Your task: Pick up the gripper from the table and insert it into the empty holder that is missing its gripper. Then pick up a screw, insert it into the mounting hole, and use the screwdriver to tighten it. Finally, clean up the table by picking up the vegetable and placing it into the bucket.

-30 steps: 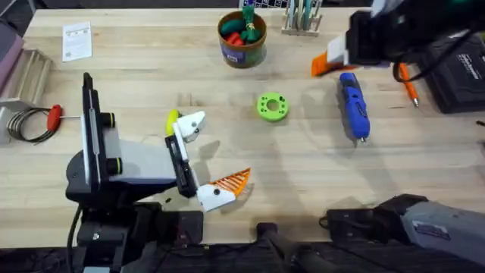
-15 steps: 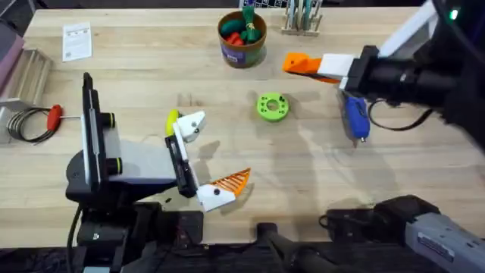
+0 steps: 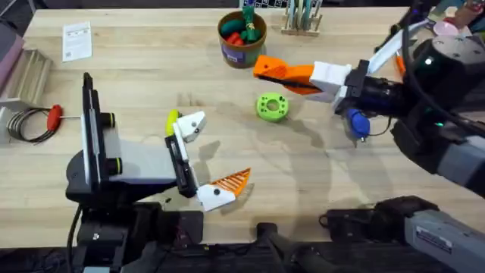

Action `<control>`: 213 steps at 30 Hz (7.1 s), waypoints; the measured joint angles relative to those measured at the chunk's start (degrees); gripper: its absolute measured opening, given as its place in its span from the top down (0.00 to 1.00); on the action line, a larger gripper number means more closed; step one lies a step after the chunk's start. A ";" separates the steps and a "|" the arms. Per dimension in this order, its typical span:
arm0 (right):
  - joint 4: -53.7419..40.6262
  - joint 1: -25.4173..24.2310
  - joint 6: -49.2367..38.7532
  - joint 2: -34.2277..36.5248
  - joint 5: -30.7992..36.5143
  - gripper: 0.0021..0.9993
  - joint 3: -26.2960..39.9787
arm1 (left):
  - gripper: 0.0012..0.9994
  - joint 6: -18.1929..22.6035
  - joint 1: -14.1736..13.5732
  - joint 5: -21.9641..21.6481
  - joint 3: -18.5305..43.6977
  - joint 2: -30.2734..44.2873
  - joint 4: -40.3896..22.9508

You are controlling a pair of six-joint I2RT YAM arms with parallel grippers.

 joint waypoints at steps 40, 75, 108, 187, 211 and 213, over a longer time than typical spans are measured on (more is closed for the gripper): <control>26.51 6.56 10.60 28.87 -29.36 0.99 -0.21 | 0.01 0.00 0.00 0.02 0.00 -0.01 0.00; 26.51 6.96 9.74 28.96 -29.34 0.99 1.67 | 0.01 0.00 0.00 0.00 0.00 -0.01 0.00; 26.35 17.11 9.39 38.49 -31.20 0.99 12.72 | 0.01 0.00 0.00 0.00 0.00 0.01 -0.02; 25.22 21.06 9.37 40.39 -21.43 0.99 16.51 | 0.01 0.61 0.39 -1.27 0.00 -0.01 0.17; 25.28 23.02 8.96 40.39 -17.55 0.99 16.91 | 0.01 0.39 0.66 -2.02 0.00 -0.01 0.24; 25.24 23.06 8.96 40.37 -17.45 0.99 16.97 | 0.01 0.39 0.66 -2.14 0.00 -0.01 0.26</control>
